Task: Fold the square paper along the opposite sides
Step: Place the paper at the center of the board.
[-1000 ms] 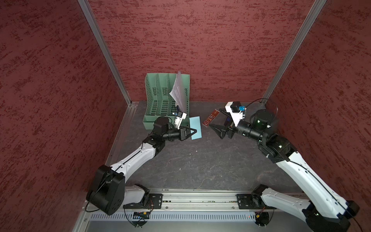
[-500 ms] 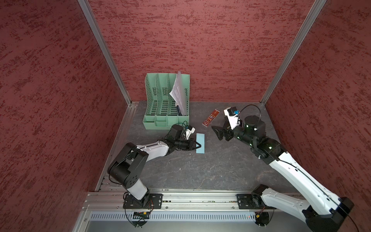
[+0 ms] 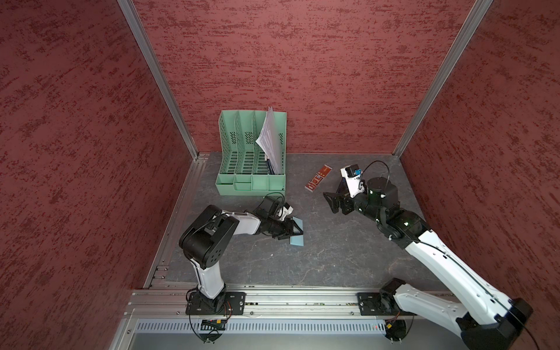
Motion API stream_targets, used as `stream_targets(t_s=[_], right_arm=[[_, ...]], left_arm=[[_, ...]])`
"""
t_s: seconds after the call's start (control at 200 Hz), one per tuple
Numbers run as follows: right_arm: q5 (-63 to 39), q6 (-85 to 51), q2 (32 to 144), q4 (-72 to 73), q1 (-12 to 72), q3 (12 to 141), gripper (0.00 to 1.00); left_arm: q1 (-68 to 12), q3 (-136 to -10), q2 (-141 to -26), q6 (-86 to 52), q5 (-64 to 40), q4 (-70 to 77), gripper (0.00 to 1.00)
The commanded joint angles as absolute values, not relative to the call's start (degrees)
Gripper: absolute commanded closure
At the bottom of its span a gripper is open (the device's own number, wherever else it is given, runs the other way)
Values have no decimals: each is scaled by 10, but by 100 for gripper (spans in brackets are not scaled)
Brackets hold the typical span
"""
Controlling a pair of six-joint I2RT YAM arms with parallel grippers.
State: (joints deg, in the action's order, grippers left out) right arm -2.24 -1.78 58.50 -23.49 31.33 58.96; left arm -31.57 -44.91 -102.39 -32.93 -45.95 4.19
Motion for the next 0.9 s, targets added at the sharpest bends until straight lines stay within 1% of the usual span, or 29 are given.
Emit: stream_targets(t_s=[0.0,0.13,0.25,0.421,0.561,0.676,0.796,0.897], right_arm=[[-25,-26,588,-237,307,586,2],[-34,-28,589,-237,304,585,2],[-36,-27,588,-237,302,585,2],[-43,-26,589,-236,300,584,2],[-45,-28,588,-236,299,581,2],[-39,-28,584,-232,298,577,2],[-13,-36,578,-221,297,558,2],[37,-58,577,-195,295,525,8]], left_arm=[[-318,-439,-1041,-324,-422,21,0],[-317,-443,-1033,-313,-402,-10,0],[-317,-452,-1010,-291,-355,-87,0],[-318,-473,-980,-279,-218,-223,0],[-327,-483,-959,-303,-113,-287,0],[-340,-485,-927,-324,-36,-306,0],[-347,-464,-850,-334,36,-281,0],[-350,-430,-746,-328,116,-240,0]])
